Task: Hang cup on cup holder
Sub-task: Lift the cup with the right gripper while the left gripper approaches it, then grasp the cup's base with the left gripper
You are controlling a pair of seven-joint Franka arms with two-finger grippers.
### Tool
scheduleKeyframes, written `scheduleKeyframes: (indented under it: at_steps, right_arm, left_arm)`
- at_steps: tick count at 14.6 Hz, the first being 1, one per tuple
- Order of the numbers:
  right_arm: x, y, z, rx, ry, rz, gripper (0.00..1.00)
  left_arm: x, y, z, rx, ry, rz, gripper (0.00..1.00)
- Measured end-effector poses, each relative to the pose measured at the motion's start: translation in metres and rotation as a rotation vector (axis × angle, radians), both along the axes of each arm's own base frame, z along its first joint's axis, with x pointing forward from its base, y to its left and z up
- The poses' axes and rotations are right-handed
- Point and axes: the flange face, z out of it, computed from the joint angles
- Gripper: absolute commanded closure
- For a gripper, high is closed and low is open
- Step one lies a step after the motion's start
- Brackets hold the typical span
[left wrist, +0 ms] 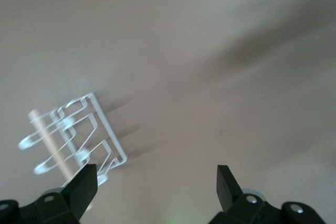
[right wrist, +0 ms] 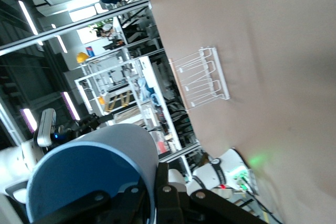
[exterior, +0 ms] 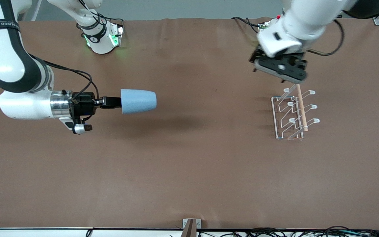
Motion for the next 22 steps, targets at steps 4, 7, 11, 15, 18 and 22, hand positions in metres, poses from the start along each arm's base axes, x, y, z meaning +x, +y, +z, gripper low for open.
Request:
scheduleKeyframes:
  at_steps: [4, 7, 11, 15, 18, 22]
  right_arm:
    - [-0.004, 0.029, -0.003, 0.038, 0.018, -0.031, 0.95]
    - [-0.015, 0.06, -0.013, 0.044, 0.042, -0.015, 0.95]
    - [-0.021, 0.079, -0.03, 0.046, 0.073, 0.012, 0.95]
    - [-0.02, 0.083, -0.028, 0.073, 0.084, 0.0, 0.95]
    - [-0.021, 0.084, -0.028, 0.075, 0.085, 0.001, 0.95]
    - [-0.021, 0.085, -0.031, 0.073, 0.089, 0.001, 0.95]
  left_arm:
    - [0.003, -0.067, 0.002, -0.081, -0.067, -0.096, 0.0]
    - [-0.003, -0.113, 0.002, -0.161, -0.15, -0.156, 0.0]
    - [-0.011, -0.14, 0.016, -0.24, -0.239, -0.195, 0.03]
    - [-0.018, -0.162, 0.007, -0.253, -0.271, -0.331, 0.03]
    - [-0.021, -0.194, -0.021, -0.273, -0.28, -0.417, 0.04]
    - [-0.018, -0.204, -0.038, -0.271, -0.293, -0.483, 0.06]
